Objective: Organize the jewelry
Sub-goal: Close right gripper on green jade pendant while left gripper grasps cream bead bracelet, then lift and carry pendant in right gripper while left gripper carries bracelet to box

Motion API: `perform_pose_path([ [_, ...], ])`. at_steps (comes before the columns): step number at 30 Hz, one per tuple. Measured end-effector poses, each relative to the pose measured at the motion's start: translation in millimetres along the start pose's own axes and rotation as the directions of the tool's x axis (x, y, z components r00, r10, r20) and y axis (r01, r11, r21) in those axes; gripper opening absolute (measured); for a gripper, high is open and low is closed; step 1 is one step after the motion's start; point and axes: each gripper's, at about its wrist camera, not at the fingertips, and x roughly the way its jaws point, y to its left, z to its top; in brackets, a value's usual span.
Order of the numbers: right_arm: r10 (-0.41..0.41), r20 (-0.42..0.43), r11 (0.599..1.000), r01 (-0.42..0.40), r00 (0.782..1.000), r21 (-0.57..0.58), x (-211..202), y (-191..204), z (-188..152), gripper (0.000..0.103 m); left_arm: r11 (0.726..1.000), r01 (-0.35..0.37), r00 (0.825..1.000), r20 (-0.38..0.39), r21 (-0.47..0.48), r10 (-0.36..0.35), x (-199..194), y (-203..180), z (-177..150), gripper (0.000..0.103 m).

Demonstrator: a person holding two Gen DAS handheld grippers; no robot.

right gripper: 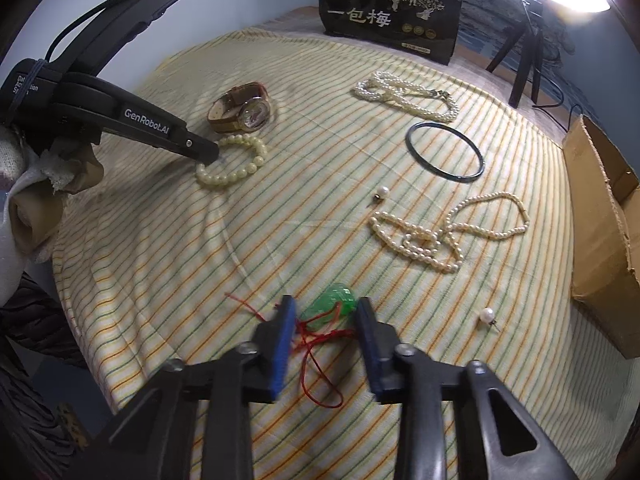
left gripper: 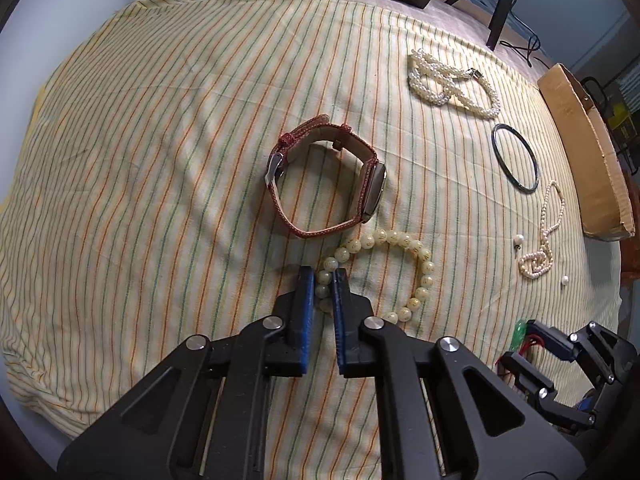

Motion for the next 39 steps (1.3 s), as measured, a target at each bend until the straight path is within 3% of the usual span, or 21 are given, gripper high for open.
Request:
perform_pose_path([
  [7, 0.014, 0.005, 1.0, -0.014, 1.0, 0.004, -3.3, 1.8, -1.2, 0.01, 1.0, 0.006, 1.0, 0.005, -0.002, -0.006, -3.9, 0.6, -3.7, 0.007],
  [13, 0.011, -0.004, 1.0, -0.011, 1.0, 0.014, -5.3, 0.2, -2.6, 0.011, 1.0, 0.011, 1.0, 0.01, -0.001, -0.011, -9.0, 4.4, -9.2, 0.006],
  [14, 0.007, -0.005, 1.0, -0.007, 1.0, 0.015, -4.6, 0.2, -2.9, 0.015, 1.0, 0.011, 1.0, 0.01, -0.002, -0.011, -9.5, 5.2, -10.3, 0.006],
  [15, 0.004, -0.008, 1.0, -0.004, 1.0, 0.018, -4.2, -0.2, -3.1, 0.026, 1.0, 0.011, 1.0, 0.01, -0.002, -0.011, -10.1, 6.2, -11.5, 0.006],
  [16, 0.001, -0.007, 1.0, -0.001, 1.0, 0.022, -3.7, -0.7, -2.8, 0.027, 1.0, 0.011, 1.0, 0.011, 0.0, -0.011, -10.9, 7.2, -12.9, 0.006],
  [20, -0.01, -0.012, 1.0, 0.01, 1.0, 0.018, 1.1, 0.2, 0.1, 0.025, 1.0, 0.008, 1.0, 0.012, 0.003, -0.008, -11.8, 6.3, -13.5, 0.006],
  [22, -0.018, -0.012, 1.0, 0.018, 1.0, 0.008, 0.9, 2.5, 2.3, 0.012, 1.0, 0.01, 1.0, 0.014, 0.003, -0.01, -13.3, 7.0, -14.7, 0.006],
  [39, -0.031, 0.136, 0.993, 0.015, 0.99, 0.118, -58.5, -24.6, 18.7, 0.012, 0.993, 0.116, 0.986, 0.122, 0.023, -0.118, -70.7, -18.4, -1.1, 0.005],
])
